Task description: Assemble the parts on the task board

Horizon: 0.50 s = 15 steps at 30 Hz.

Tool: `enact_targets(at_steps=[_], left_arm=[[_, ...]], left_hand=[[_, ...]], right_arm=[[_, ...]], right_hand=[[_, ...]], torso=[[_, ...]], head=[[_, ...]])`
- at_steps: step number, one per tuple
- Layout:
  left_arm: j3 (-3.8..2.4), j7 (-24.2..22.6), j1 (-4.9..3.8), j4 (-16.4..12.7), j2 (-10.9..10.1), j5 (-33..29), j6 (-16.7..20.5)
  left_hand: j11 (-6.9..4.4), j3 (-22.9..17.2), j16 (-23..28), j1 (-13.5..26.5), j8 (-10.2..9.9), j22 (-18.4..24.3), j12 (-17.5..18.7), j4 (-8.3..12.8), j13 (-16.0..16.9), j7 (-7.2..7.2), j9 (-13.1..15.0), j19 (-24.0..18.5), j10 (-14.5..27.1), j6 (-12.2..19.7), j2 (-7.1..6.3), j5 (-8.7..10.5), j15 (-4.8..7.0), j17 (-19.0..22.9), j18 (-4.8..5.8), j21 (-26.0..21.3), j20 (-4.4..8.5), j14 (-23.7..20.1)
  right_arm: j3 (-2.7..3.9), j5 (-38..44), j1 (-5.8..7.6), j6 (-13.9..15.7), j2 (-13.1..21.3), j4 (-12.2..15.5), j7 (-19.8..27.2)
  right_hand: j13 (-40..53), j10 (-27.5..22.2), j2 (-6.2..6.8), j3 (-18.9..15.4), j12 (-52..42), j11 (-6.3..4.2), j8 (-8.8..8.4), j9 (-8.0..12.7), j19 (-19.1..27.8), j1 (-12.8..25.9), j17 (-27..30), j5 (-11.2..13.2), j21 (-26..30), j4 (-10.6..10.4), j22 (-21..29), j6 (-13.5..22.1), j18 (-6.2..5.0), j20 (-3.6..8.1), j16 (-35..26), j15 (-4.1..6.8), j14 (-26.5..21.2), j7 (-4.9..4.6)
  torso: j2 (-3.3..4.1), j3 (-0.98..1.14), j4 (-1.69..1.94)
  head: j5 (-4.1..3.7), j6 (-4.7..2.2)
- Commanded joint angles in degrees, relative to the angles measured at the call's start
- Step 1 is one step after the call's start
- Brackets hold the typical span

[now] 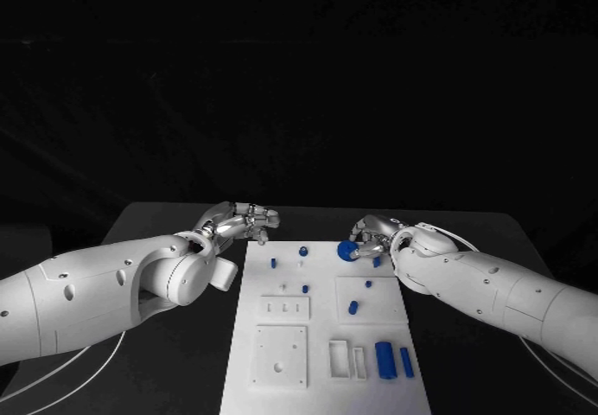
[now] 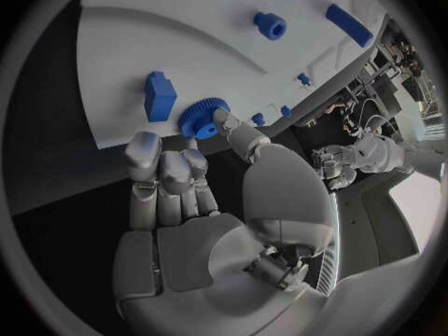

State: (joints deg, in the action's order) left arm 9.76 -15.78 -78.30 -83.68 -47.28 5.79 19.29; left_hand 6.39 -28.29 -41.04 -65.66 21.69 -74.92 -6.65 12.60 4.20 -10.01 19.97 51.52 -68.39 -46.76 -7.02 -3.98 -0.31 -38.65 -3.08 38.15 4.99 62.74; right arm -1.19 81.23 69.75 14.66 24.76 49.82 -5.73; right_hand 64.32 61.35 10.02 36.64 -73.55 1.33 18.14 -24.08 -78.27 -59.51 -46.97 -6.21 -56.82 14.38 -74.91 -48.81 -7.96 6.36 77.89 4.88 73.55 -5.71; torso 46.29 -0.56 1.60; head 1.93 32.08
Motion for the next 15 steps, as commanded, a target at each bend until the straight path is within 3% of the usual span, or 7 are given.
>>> enact_targets(at_steps=[1, 15], left_arm=[[-0.04, -0.44, -0.04, 0.04, 0.27, -0.01, -0.8], [-0.04, -0.37, -0.03, 0.17, 0.35, -0.01, -0.79]], left_hand=[[0.18, -0.32, -0.28, 0.52, -0.35, -1.04, 0.33, 0.08, -0.05, -0.12, 0.08, -0.28, -0.06, -0.14, -0.03, 0.39, -0.13, 0.07, -1.33, 0.22, 0.25, -0.33], [0.18, -0.37, -0.3, 0.49, -0.36, -1.03, 0.36, 0.16, -0.05, -0.12, 0.1, -0.3, -0.05, -0.14, -0.01, 0.38, -0.13, 0.08, -1.35, 0.25, 0.26, -0.34]], right_arm=[[-0.34, 2.38, -0.49, -2.05, -0.29, 0.22, 0.06], [-0.74, 10.64, -0.86, 0.25, -0.37, 1.24, -0.17]], right_hand=[[0.12, 0.3, -0.17, 0.39, -0.24, -0.11, 0.5, -0.15, 0.41, 0.26, -0.15, 0.36, -0.29, 0.07, -1.25, -2.76, -7.04, 0.03, -0.36, 0.21, -0.29, -1.99], [0.03, 0.2, 0.19, 0.21, -0.07, -0.23, 0.51, -0.13, 0.47, 0.66, -0.31, 0.37, -0.53, 0.09, -1.23, -2.99, -7.04, 0.02, -0.46, 0.33, -0.24, -1.87]], torso=[[0.05, 0.02, -0.02], [-0.03, 0.05, -0.03]], head=[[0.0, 0.15], [0.04, 0.73]])
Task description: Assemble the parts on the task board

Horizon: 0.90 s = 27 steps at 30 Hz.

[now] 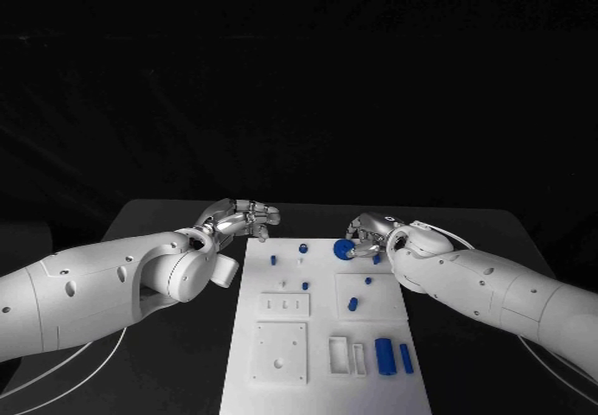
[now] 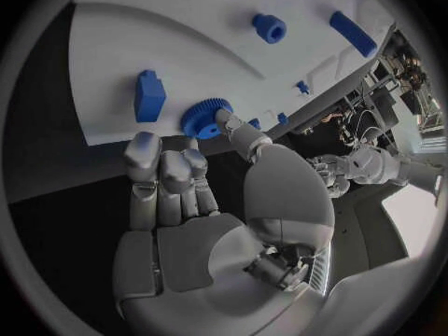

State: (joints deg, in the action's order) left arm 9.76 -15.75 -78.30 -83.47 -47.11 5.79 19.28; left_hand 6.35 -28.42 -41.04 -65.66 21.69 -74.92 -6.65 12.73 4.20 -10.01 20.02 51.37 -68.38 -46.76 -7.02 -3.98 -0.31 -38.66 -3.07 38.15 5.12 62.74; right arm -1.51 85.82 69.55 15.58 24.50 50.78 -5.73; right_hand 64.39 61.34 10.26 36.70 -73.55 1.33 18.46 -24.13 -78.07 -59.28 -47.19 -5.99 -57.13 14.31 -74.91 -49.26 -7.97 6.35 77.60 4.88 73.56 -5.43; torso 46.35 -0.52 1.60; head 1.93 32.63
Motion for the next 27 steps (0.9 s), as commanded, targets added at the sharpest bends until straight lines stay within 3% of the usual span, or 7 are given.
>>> enact_targets(at_steps=[1, 7, 13, 19, 27], left_arm=[[-0.04, -0.4, -0.03, 0.0, 0.2, -0.01, -0.77], [-0.04, -0.39, -0.03, 0.0, 0.22, -0.01, -0.81], [-0.04, -0.33, -0.03, 0.02, 0.18, -0.01, -0.81], [-0.04, -0.29, -0.03, -0.01, 0.2, -0.01, -0.85], [-0.04, -0.21, -0.03, 0.02, 0.19, -0.01, -0.86]], left_hand=[[0.22, -0.24, -0.3, 0.49, -0.36, -1.04, 0.36, 0.03, -0.05, -0.12, 0.05, -0.15, -0.06, -0.14, -0.01, 0.38, -0.13, 0.09, -1.36, 0.26, 0.13, -0.35], [0.22, -0.25, -0.31, 0.48, -0.37, -1.04, 0.37, 0.05, -0.05, -0.12, 0.06, -0.16, -0.06, -0.13, 0.0, 0.38, -0.13, 0.1, -1.36, 0.27, 0.12, -0.35], [0.23, -0.26, -0.32, 0.49, -0.38, -1.04, 0.37, 0.07, -0.05, -0.13, 0.06, -0.16, -0.05, -0.12, 0.01, 0.39, -0.14, 0.1, -1.36, 0.28, 0.12, -0.35], [0.23, -0.26, -0.33, 0.51, -0.4, -1.03, 0.38, 0.08, -0.05, -0.13, 0.07, -0.17, -0.05, -0.11, 0.01, 0.39, -0.14, 0.11, -1.36, 0.3, 0.12, -0.36], [0.24, -0.27, -0.34, 0.54, -0.42, -1.03, 0.4, 0.1, -0.05, -0.15, 0.07, -0.18, -0.04, -0.08, 0.01, 0.39, -0.14, 0.12, -1.36, 0.32, 0.11, -0.36]], right_arm=[[-0.48, 7.08, -0.67, -0.08, -0.08, 0.45, -0.2], [-0.75, 12.28, -0.69, 2.58, -0.01, 1.19, -0.87], [-0.86, 12.5, -0.69, 3.26, 0.08, 1.65, -1.63], [-0.89, 11.77, -0.69, 2.1, 0.05, 1.8, -1.14], [-0.9, 9.67, -0.69, -1.49, -0.06, 1.52, -0.02]], right_hand=[[-0.06, 0.18, -0.04, 0.15, -0.06, -0.23, 0.2, -0.09, 0.28, 0.41, -0.09, 0.14, -0.22, 0.17, -1.23, -2.54, -7.03, 0.04, -0.18, 0.33, -0.24, -2.14], [-0.34, 0.16, 0.42, 1.54, 0.37, -0.28, -0.04, 0.08, 0.32, -0.31, -0.33, 0.28, -0.52, -0.13, -1.15, -2.55, -7.03, 0.02, -0.41, 0.38, -0.09, -2.11], [-1.66, -1.31, 2.12, 2.39, 1.68, 0.15, -1.06, 0.62, 0.32, -0.72, -0.62, 0.71, -0.82, -0.49, -1.08, -1.05, -7.03, 0.01, -0.68, -0.02, 0.01, -2.56], [-1.67, -1.53, 2.78, 2.42, 1.98, 0.52, -1.71, 0.9, 0.38, -0.72, -0.81, 1.01, -0.96, -0.92, -1.05, 0.06, -7.03, 0.05, -0.87, -0.37, 0.02, -2.95], [-1.66, -1.64, 2.39, 2.75, 2.14, 0.63, -1.81, 0.95, 0.57, -1.04, -0.96, 0.45, -1.02, -1.11, -1.06, 0.27, -7.03, 0.01, -1.05, -0.49, 0.02, -3.04]], torso=[[-0.11, 0.01, -0.05], [-0.13, 0.01, -0.1], [-0.1, 0.04, -0.01], [-0.1, 0.04, -0.01], [-0.09, 0.06, -0.02]], head=[[0.02, 0.14], [0.07, 0.04], [0.04, -0.1], [0.07, -0.09], [0.14, 0.02]])
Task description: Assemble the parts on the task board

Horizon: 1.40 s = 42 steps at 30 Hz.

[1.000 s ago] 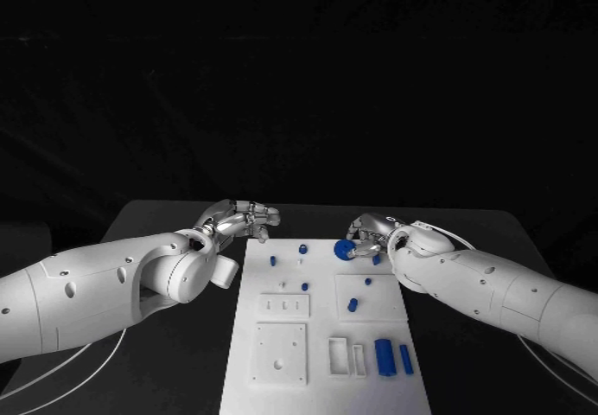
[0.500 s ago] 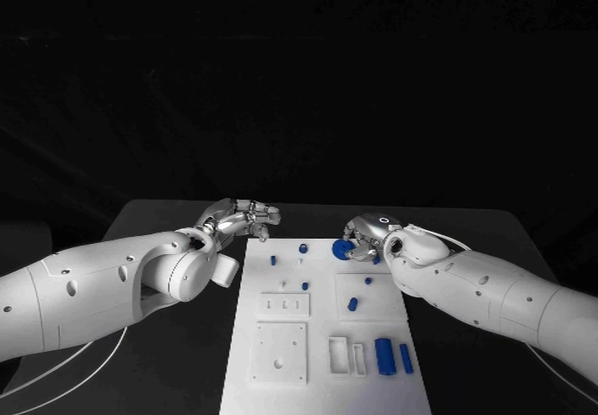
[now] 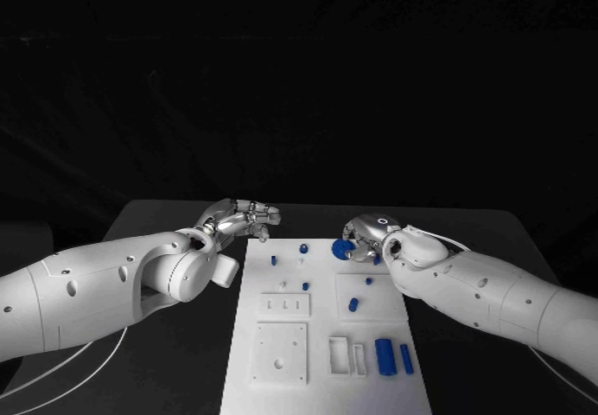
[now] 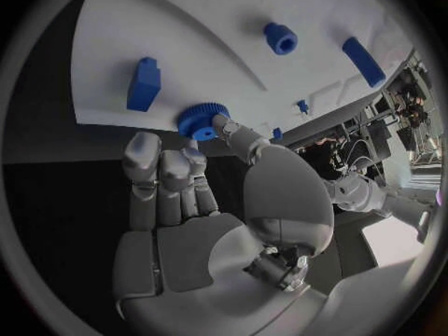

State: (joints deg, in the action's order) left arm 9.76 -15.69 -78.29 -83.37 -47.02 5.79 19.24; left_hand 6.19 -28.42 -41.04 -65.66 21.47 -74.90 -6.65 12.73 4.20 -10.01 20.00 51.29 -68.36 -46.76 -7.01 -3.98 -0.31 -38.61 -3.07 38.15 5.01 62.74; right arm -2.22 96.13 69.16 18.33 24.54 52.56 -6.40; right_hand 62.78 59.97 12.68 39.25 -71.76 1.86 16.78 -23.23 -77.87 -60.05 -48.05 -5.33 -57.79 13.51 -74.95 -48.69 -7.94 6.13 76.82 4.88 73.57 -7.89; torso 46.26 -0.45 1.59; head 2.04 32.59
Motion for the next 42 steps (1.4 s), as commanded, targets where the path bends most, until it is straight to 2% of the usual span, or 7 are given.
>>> enact_targets(at_steps=[1, 5, 6, 10, 23, 35, 42], left_arm=[[-0.04, -0.26, -0.04, -0.08, 0.11, -0.01, -0.84], [-0.04, -0.24, -0.04, -0.07, 0.11, -0.01, -0.84], [-0.04, -0.23, -0.04, -0.06, 0.12, -0.01, -0.83], [-0.04, -0.22, -0.04, -0.04, 0.13, -0.01, -0.83], [-0.04, -0.2, -0.04, -0.16, 0.08, -0.01, -0.82], [-0.04, -0.12, -0.04, -0.14, 0.09, -0.01, -0.83], [-0.04, -0.1, -0.04, -0.04, 0.13, -0.01, -0.79]], left_hand=[[0.39, -0.27, -0.34, 0.54, -0.2, -1.04, 0.4, 0.11, -0.05, -0.15, 0.09, -0.1, -0.06, -0.08, 0.01, 0.39, -0.14, 0.08, -1.35, 0.32, 0.21, -0.37], [0.39, -0.28, -0.35, 0.55, -0.21, -1.04, 0.4, 0.12, -0.05, -0.15, 0.09, -0.1, -0.06, -0.07, 0.01, 0.39, -0.14, 0.08, -1.35, 0.32, 0.21, -0.37], [0.39, -0.28, -0.35, 0.55, -0.21, -1.04, 0.41, 0.12, -0.05, -0.16, 0.09, -0.1, -0.05, -0.07, 0.01, 0.39, -0.14, 0.08, -1.35, 0.33, 0.21, -0.37], [0.4, -0.29, -0.35, 0.55, -0.22, -1.04, 0.41, 0.13, -0.05, -0.16, 0.09, -0.1, -0.05, -0.07, 0.01, 0.39, -0.15, 0.09, -1.36, 0.34, 0.21, -0.37], [0.41, -0.29, -0.37, 0.62, -0.24, -1.03, 0.44, 0.13, -0.06, -0.2, 0.11, -0.11, -0.03, -0.05, 0.01, 0.38, -0.16, 0.1, -1.35, 0.36, 0.2, -0.38], [0.41, -0.33, -0.38, 0.63, -0.24, -1.02, 0.46, 0.14, -0.06, -0.21, 0.12, -0.12, -0.01, -0.05, 0.05, 0.36, -0.16, 0.12, -1.36, 0.38, 0.2, -0.39], [0.41, -0.41, -0.39, 0.57, -0.25, -1.01, 0.47, 0.18, -0.06, -0.21, 0.14, -0.14, -0.01, -0.06, 0.1, 0.31, -0.16, 0.13, -1.38, 0.39, 0.2, -0.4]], right_arm=[[-0.19, -1.17, -0.31, -4.66, -0.1, -0.3, 0.77], [-0.19, -3.33, -0.31, -5.57, -0.16, -0.52, 1.22], [-0.19, -3.55, -0.31, -5.57, -0.17, -0.55, 1.29], [-0.19, -4.03, -0.3, -5.39, -0.23, -0.61, 1.46], [-0.19, -4.39, -0.3, -5.99, -0.41, -0.91, 1.38], [-0.19, -3.76, -0.29, -6.52, -0.55, -0.8, 0.6], [-0.19, -3.39, -0.29, -6.69, -0.65, -0.77, 0.19]], right_hand=[[-0.05, -0.31, -0.01, 0.22, 0.39, 0.06, -0.24, 0.1, 0.43, -0.18, -0.15, -0.68, -0.39, -0.41, -1.02, -0.1, -7.06, 0.16, -0.34, -0.46, 0.01, -0.53], [0.07, -0.57, 0.3, -0.93, 0.52, 0.12, -0.45, 0.15, 0.68, 1.13, -0.4, -4.65, -0.65, -0.67, -1.08, 0.48, -7.06, 0.01, -0.54, -0.51, 0.02, -0.6], [0.13, -0.63, 0.25, -1.71, 0.52, 0.14, -0.47, 0.13, 0.76, 1.86, -0.54, -6.58, -0.77, -0.69, -1.09, 0.63, -7.06, 0.0, -0.55, -0.55, 0.04, -0.63], [0.25, -0.64, -0.23, -3.09, 0.51, 0.11, -0.37, 0.03, 0.9, 2.83, -0.86, -8.83, -0.97, -0.51, -1.04, 0.66, -7.06, 0.07, -0.67, -0.51, 0.07, -0.6], [0.34, -0.49, -1.17, -3.87, 0.51, 0.04, 0.05, -0.18, 0.96, 3.68, -1.25, -10.4, -1.16, -0.88, -0.97, 0.04, -7.06, 0.19, -0.8, -0.44, 0.14, -0.53], [0.42, -0.21, -1.71, -3.78, 0.5, -0.31, 1.01, -0.53, 1.04, 4.19, -1.59, -9.55, -1.38, -1.36, -0.97, -1.86, -7.06, 0.15, -0.96, -0.12, 0.25, -0.14], [0.44, -0.08, -1.3, -4.38, 0.63, -0.73, 1.61, -0.7, 1.09, 5.74, -1.81, -8.55, -1.57, -2.36, -0.97, -3.21, -7.06, 0.04, -1.1, 0.28, 0.34, 0.3]], torso=[[0.01, -0.01, -0.01], [0.02, -0.01, 0.0], [0.02, -0.01, 0.0], [0.03, 0.0, 0.01], [0.05, -0.01, -0.03], [0.05, 0.0, -0.02], [0.03, 0.0, -0.03]], head=[[0.04, 0.07], [0.03, 0.08], [0.03, 0.08], [0.06, 0.07], [0.13, -0.01], [0.15, 0.07], [0.12, 0.09]])
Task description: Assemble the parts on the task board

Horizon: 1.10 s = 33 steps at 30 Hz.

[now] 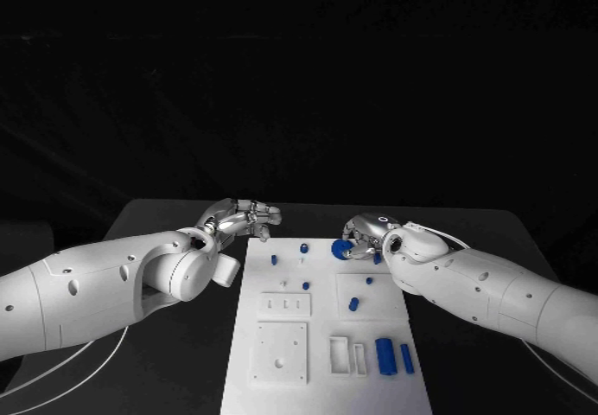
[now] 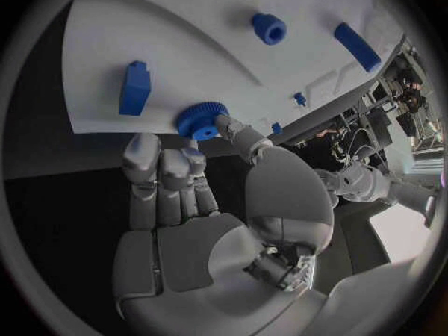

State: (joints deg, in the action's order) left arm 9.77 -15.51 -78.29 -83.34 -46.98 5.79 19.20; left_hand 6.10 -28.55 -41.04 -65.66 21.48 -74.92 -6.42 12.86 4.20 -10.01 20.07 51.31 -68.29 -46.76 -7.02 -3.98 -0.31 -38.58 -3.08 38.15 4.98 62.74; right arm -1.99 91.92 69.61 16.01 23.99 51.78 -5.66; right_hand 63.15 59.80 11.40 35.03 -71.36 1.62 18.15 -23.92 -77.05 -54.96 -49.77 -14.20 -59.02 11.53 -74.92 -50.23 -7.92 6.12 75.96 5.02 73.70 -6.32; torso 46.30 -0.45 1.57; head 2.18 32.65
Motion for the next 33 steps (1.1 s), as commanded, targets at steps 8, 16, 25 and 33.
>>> enact_targets(at_steps=[8, 16, 25, 33], left_arm=[[-0.04, -0.27, -0.04, -0.13, 0.02, -0.01, -0.71], [-0.04, -0.27, -0.04, -0.15, -0.02, -0.01, -0.69], [-0.04, -0.27, -0.04, -0.15, 0.02, -0.01, -0.7], [-0.04, -0.25, -0.04, -0.15, 0.01, -0.01, -0.65]], left_hand=[[0.51, -0.32, -0.4, 0.52, -0.25, -0.99, 0.24, 0.1, -0.06, -0.21, 0.08, -0.17, -0.08, -0.07, 0.11, 0.29, -0.16, 0.1, -1.38, 0.41, 0.24, -0.41], [0.51, -0.36, -0.41, 0.5, -0.26, -0.99, 0.25, 0.14, -0.06, -0.21, 0.09, -0.17, -0.07, -0.07, 0.11, 0.28, -0.16, 0.11, -1.39, 0.43, 0.23, -0.41], [0.52, -0.38, -0.42, 0.51, -0.26, -0.98, 0.26, 0.14, -0.05, -0.21, 0.1, -0.18, -0.08, -0.08, 0.13, 0.27, -0.17, 0.12, -1.38, 0.44, 0.23, -0.42], [0.52, -0.41, -0.43, 0.51, -0.26, -0.98, 0.26, 0.15, -0.05, -0.21, 0.11, -0.18, -0.08, -0.08, 0.16, 0.27, -0.17, 0.13, -1.39, 0.46, 0.22, -0.42]], right_arm=[[-0.42, 1.06, -0.72, -4.32, -0.11, -0.02, -0.75], [-0.42, 2.29, -0.71, -4.12, -0.16, 0.1, -1.29], [-0.43, 6.24, -0.71, -1.91, -0.26, 1.07, -2.72], [-0.66, 9.23, -0.72, -0.35, -0.35, 1.78, -4.73]], right_hand=[[0.12, 0.1, 0.45, -1.35, 0.33, -0.61, 0.16, 0.06, 0.36, 2.13, -0.31, 0.0, -0.5, -0.9, -1.0, -1.74, -7.08, 0.12, -0.33, 0.27, 0.23, -1.16], [0.17, -0.02, 0.93, -2.29, 0.45, -0.64, 0.14, 0.09, 0.51, 2.83, -0.47, -0.28, -0.55, -0.9, -0.97, -1.8, -7.08, 0.23, -0.43, 0.3, 0.22, -1.13], [0.22, 0.62, 0.16, 1.84, 0.63, -1.36, 1.2, -0.29, 0.51, -0.89, -0.91, 8.97, -0.74, -0.54, -0.88, -4.42, -7.08, 0.23, -0.74, 0.95, 0.47, -0.35], [0.39, 1.77, 1.22, 4.0, 0.58, -1.87, 1.96, -0.59, 0.28, -2.17, -1.19, 10.9, -1.2, -0.37, -0.97, -6.45, -7.08, -0.16, -0.79, 1.39, 0.74, 0.21]], torso=[[0.0, 0.0, 0.01], [0.01, 0.03, 0.03], [0.0, 0.05, 0.01], [0.02, 0.06, 0.02]], head=[[-0.04, 0.06], [-0.08, 0.05], [-0.15, 0.02], [-0.18, 0.02]])
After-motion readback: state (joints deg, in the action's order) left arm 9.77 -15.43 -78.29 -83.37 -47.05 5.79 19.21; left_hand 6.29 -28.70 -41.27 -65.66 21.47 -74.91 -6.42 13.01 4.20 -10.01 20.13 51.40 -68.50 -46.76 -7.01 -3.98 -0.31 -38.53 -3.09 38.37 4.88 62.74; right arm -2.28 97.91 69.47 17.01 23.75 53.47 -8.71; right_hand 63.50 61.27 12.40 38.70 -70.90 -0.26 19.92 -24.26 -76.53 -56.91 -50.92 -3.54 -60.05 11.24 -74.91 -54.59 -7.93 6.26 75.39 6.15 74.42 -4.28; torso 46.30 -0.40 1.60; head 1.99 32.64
